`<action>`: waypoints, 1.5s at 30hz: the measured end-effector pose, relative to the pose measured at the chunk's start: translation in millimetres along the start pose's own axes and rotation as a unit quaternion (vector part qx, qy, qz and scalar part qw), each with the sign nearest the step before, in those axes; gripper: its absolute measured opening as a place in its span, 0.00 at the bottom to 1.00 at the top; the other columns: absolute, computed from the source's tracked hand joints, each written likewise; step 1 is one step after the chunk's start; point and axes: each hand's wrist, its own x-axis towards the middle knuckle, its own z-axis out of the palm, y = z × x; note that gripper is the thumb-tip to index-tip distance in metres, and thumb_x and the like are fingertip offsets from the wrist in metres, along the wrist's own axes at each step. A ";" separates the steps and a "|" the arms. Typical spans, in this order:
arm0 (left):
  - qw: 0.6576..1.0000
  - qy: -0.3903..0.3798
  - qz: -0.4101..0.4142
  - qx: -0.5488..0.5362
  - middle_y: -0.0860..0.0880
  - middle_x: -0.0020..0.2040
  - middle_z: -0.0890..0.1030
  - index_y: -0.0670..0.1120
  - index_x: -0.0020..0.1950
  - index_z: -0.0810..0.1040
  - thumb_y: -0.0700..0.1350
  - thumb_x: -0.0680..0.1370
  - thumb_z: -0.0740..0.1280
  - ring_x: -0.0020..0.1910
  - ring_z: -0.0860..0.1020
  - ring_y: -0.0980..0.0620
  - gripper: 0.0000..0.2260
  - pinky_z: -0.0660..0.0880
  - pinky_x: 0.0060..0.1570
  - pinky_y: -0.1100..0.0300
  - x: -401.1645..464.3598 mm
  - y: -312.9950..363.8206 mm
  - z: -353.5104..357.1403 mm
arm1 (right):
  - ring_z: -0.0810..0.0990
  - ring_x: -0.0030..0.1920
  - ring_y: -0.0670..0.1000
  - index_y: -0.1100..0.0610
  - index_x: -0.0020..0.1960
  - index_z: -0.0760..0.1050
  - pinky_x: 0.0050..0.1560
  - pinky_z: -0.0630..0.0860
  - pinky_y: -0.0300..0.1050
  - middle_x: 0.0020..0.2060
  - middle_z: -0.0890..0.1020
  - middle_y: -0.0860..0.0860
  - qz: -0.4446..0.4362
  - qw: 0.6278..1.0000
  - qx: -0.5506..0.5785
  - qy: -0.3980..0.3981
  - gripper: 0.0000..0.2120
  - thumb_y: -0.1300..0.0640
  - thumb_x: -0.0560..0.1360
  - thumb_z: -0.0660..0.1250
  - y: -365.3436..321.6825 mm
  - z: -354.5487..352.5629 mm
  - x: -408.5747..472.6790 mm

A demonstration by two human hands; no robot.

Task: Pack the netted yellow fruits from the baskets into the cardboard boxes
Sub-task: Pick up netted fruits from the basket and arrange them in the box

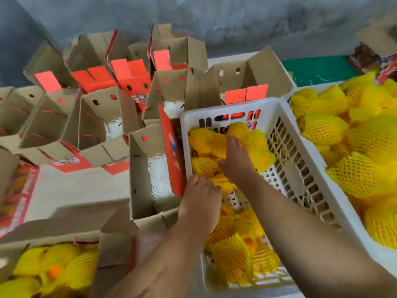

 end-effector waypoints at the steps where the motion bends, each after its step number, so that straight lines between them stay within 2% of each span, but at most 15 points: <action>1: 1.000 -0.020 0.001 0.022 0.47 0.57 0.80 0.49 0.61 0.76 0.51 0.83 0.61 0.61 0.73 0.42 0.10 0.60 0.67 0.45 1.8 0.4 -1.0 | 0.60 0.77 0.65 0.54 0.84 0.44 0.72 0.69 0.60 0.82 0.52 0.54 0.000 0.999 -0.045 -0.015 0.44 0.64 0.77 0.68 1.2 5.2 11.9; 3: 0.997 -0.059 0.005 0.054 0.46 0.58 0.79 0.49 0.61 0.76 0.52 0.84 0.60 0.62 0.72 0.41 0.11 0.60 0.68 0.44 4.0 1.3 -4.3 | 0.62 0.76 0.65 0.51 0.83 0.42 0.68 0.72 0.59 0.81 0.52 0.56 0.006 0.990 -0.142 -0.019 0.50 0.68 0.74 0.70 3.4 12.6 27.8; 5: 0.993 -0.089 0.006 0.074 0.46 0.58 0.79 0.49 0.61 0.75 0.53 0.84 0.59 0.62 0.72 0.41 0.11 0.59 0.68 0.44 6.3 1.3 -5.6 | 0.67 0.71 0.64 0.50 0.80 0.49 0.64 0.74 0.56 0.74 0.61 0.59 -0.009 0.980 -0.195 0.026 0.46 0.67 0.72 0.72 7.8 16.0 35.9; 7: 0.992 -0.102 0.002 0.079 0.45 0.59 0.78 0.49 0.61 0.75 0.54 0.84 0.59 0.62 0.71 0.41 0.12 0.59 0.67 0.44 10.5 0.6 -6.2 | 0.69 0.67 0.63 0.49 0.74 0.57 0.61 0.74 0.56 0.69 0.65 0.58 -0.041 0.975 -0.208 0.066 0.38 0.61 0.71 0.74 15.4 14.4 42.0; 10: 0.994 -0.093 -0.013 0.051 0.46 0.60 0.79 0.48 0.64 0.73 0.57 0.84 0.56 0.62 0.72 0.41 0.16 0.59 0.68 0.44 13.6 0.5 -3.7 | 0.69 0.66 0.62 0.51 0.70 0.61 0.62 0.73 0.57 0.67 0.67 0.55 -0.069 0.975 -0.194 0.080 0.39 0.45 0.66 0.77 29.7 6.2 38.6; 13: 0.998 -0.041 -0.035 -0.021 0.50 0.55 0.81 0.50 0.64 0.72 0.61 0.84 0.55 0.58 0.75 0.44 0.18 0.60 0.66 0.47 12.0 0.5 -4.3 | 0.77 0.54 0.57 0.51 0.67 0.62 0.47 0.77 0.53 0.55 0.76 0.54 -0.039 0.996 0.026 0.082 0.37 0.46 0.64 0.76 43.5 -5.4 17.9; 15: 0.991 0.024 -0.066 -0.114 0.53 0.47 0.82 0.53 0.64 0.73 0.67 0.82 0.54 0.52 0.78 0.48 0.21 0.64 0.60 0.53 11.9 0.4 -6.3 | 0.82 0.38 0.47 0.45 0.65 0.61 0.33 0.77 0.44 0.47 0.79 0.54 0.016 0.967 0.256 -0.008 0.34 0.45 0.65 0.74 48.6 -21.1 1.2; 18: 0.965 0.092 -0.098 -0.224 0.57 0.40 0.81 0.54 0.63 0.72 0.74 0.78 0.55 0.42 0.76 0.55 0.28 0.67 0.52 0.58 13.1 0.9 -11.8 | 0.86 0.42 0.50 0.38 0.67 0.66 0.43 0.81 0.45 0.49 0.84 0.55 0.028 0.896 0.382 -0.223 0.32 0.39 0.65 0.73 58.1 -41.3 -12.3; 20: 0.956 0.106 -0.102 -0.253 0.58 0.40 0.80 0.52 0.58 0.72 0.75 0.76 0.55 0.39 0.72 0.58 0.29 0.67 0.49 0.59 12.6 -0.1 -12.3 | 0.86 0.48 0.57 0.36 0.67 0.70 0.48 0.81 0.49 0.50 0.85 0.55 -0.011 0.869 0.377 -0.320 0.33 0.37 0.65 0.76 62.1 -50.9 -14.8; 24: 0.975 0.063 -0.085 -0.193 0.54 0.40 0.80 0.52 0.50 0.71 0.68 0.82 0.47 0.43 0.77 0.52 0.24 0.67 0.54 0.54 14.0 -4.9 -12.5 | 0.87 0.48 0.56 0.36 0.67 0.69 0.48 0.83 0.44 0.51 0.86 0.53 -0.036 0.877 0.294 -0.378 0.35 0.34 0.65 0.79 70.0 -65.8 -10.3; 28: 0.966 0.105 -0.074 -0.224 0.51 0.35 0.79 0.49 0.48 0.75 0.54 0.86 0.54 0.40 0.76 0.47 0.15 0.69 0.51 0.50 13.4 -5.4 -8.9 | 0.86 0.52 0.59 0.40 0.69 0.68 0.55 0.84 0.54 0.55 0.85 0.56 -0.044 0.861 0.257 -0.436 0.32 0.44 0.71 0.79 75.7 -66.0 -8.2; 32: 0.962 0.129 -0.080 -0.227 0.51 0.33 0.77 0.48 0.45 0.76 0.50 0.83 0.62 0.38 0.74 0.47 0.10 0.67 0.47 0.52 12.5 -3.7 -6.8 | 0.86 0.48 0.56 0.41 0.69 0.65 0.57 0.83 0.57 0.51 0.85 0.57 -0.048 0.873 0.220 -0.432 0.34 0.47 0.70 0.80 70.2 -58.8 -5.7; 36: 0.952 0.149 -0.080 -0.255 0.53 0.31 0.72 0.48 0.41 0.74 0.50 0.81 0.61 0.36 0.72 0.49 0.10 0.67 0.46 0.52 10.8 -3.7 -7.0 | 0.87 0.47 0.47 0.37 0.64 0.63 0.45 0.83 0.45 0.50 0.86 0.49 -0.040 0.885 0.204 -0.416 0.35 0.41 0.65 0.80 68.7 -53.2 -12.1; 39: 0.949 0.158 -0.071 -0.265 0.53 0.32 0.74 0.47 0.41 0.75 0.51 0.80 0.59 0.36 0.73 0.49 0.12 0.70 0.47 0.50 8.8 -3.6 -6.8 | 0.85 0.43 0.51 0.34 0.68 0.58 0.48 0.82 0.53 0.44 0.85 0.55 -0.040 0.903 0.219 -0.369 0.39 0.47 0.66 0.77 64.9 -45.1 -11.0; 45: 0.957 0.179 -0.036 -0.225 0.52 0.52 0.77 0.50 0.53 0.80 0.54 0.82 0.63 0.51 0.75 0.48 0.10 0.71 0.53 0.51 6.7 -2.3 -2.7 | 0.78 0.34 0.44 0.28 0.64 0.66 0.37 0.77 0.43 0.33 0.79 0.43 -0.076 0.910 0.228 -0.339 0.35 0.46 0.62 0.75 54.5 -38.5 -13.2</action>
